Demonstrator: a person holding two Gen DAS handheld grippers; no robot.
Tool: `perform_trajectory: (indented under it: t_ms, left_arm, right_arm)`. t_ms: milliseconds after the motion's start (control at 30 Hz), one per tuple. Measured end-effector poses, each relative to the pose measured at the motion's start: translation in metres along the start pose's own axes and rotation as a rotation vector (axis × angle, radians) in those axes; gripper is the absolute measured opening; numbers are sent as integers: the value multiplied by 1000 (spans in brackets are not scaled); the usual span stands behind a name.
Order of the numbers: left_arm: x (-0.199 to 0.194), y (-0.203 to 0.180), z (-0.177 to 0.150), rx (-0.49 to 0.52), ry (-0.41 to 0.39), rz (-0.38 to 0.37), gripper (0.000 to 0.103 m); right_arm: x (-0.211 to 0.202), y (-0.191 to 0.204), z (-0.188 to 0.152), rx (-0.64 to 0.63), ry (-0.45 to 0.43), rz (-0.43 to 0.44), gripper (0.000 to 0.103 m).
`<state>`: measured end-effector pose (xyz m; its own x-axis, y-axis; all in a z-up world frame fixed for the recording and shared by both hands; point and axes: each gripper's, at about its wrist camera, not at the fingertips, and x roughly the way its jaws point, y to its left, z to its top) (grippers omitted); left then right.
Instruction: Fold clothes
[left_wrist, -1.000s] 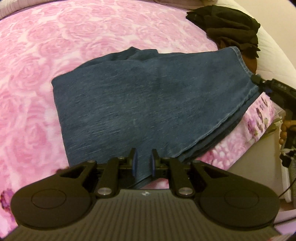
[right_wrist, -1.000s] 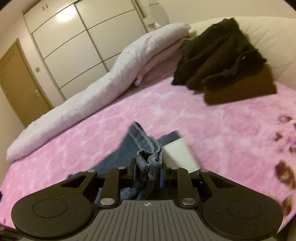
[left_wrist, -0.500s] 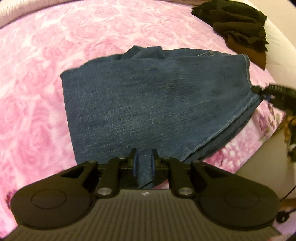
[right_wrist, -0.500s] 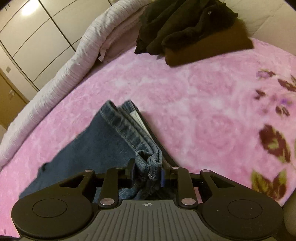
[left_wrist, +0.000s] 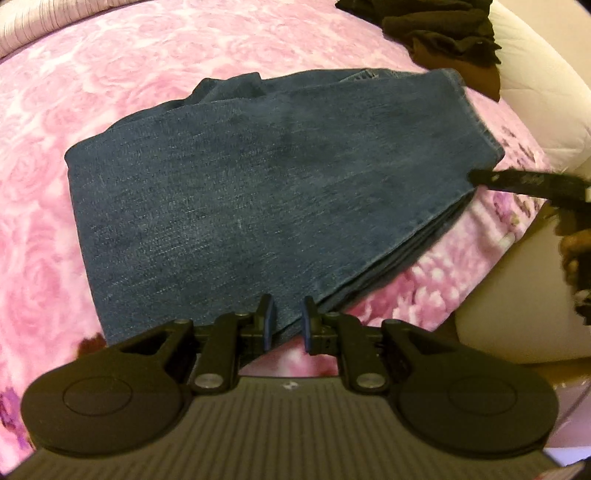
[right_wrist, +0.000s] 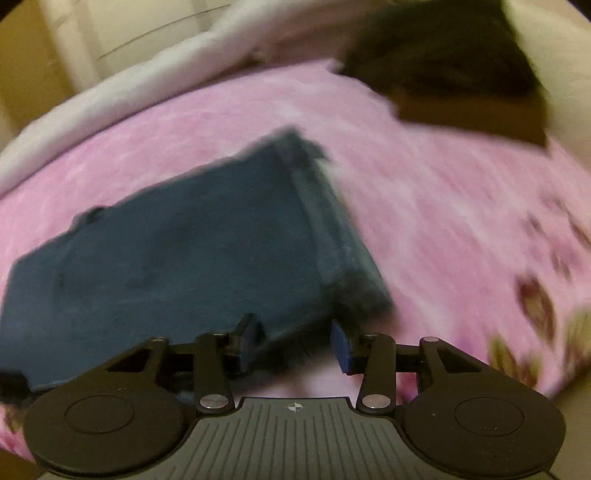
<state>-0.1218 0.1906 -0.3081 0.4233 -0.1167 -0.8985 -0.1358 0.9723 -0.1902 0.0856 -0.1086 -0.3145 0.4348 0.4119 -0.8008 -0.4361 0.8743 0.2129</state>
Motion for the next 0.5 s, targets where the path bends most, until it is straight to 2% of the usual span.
perform_trajectory:
  t_ms: [33, 167, 200, 300, 333, 400, 500]
  left_arm:
    - [-2, 0, 1, 2, -9, 2, 11]
    - [-9, 2, 3, -9, -27, 1, 11]
    - [-8, 3, 4, -10, -16, 3, 11]
    - [0, 3, 5, 22, 51, 54, 11]
    - [-7, 4, 8, 24, 29, 54, 11]
    - [-19, 9, 14, 22, -15, 52, 12]
    - [-34, 29, 27, -44, -80, 35, 12]
  right_arm:
    - [-6, -4, 0, 32, -9, 8, 43]
    - [-35, 22, 10, -65, -120, 44, 43]
    - [-33, 26, 10, -70, -114, 57, 43]
    - [-6, 32, 3, -90, 13, 31, 43]
    - [1, 31, 3, -71, 64, 6, 42]
    - [-12, 29, 10, -21, 1, 20, 42]
    - [-21, 40, 29, -44, -71, 17, 43]
